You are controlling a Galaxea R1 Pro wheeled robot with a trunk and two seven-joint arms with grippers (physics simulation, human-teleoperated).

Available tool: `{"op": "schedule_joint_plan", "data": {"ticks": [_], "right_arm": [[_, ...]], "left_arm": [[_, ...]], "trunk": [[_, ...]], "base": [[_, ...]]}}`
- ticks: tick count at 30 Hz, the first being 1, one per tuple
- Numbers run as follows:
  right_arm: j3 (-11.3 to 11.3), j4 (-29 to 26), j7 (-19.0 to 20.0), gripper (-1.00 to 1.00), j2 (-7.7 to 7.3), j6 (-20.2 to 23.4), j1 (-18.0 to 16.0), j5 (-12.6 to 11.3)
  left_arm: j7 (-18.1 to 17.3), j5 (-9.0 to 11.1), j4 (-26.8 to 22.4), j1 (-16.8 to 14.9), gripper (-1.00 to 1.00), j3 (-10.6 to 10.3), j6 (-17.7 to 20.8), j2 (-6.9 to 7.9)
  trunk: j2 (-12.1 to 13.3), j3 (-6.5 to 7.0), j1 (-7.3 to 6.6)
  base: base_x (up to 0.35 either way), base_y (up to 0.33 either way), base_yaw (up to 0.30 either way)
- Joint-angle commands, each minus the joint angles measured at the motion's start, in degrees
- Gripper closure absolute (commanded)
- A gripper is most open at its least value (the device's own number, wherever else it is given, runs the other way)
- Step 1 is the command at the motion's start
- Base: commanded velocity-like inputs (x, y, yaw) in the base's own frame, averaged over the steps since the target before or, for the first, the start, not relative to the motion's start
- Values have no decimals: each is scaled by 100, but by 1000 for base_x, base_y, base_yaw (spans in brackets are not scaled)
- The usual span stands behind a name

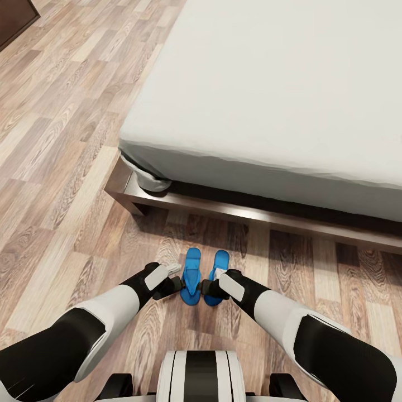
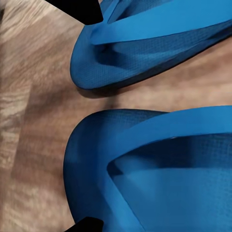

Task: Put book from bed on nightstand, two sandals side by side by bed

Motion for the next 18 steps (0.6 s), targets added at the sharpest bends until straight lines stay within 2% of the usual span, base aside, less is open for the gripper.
{"op": "schedule_joint_plan", "data": {"ticks": [1, 18], "right_arm": [[23, -6, -35, -100, 0, 9, -4, -37], [23, -6, -35, -100, 0, 9, -4, -37]], "left_arm": [[44, 60, -11, -1, -100, -41, 15, 2], [44, 60, -11, -1, -100, -38, 16, 2]], "trunk": [[-1, -3, -1], [21, 374, -45]], "base": [[0, 0, 0], [0, 0, 0]]}}
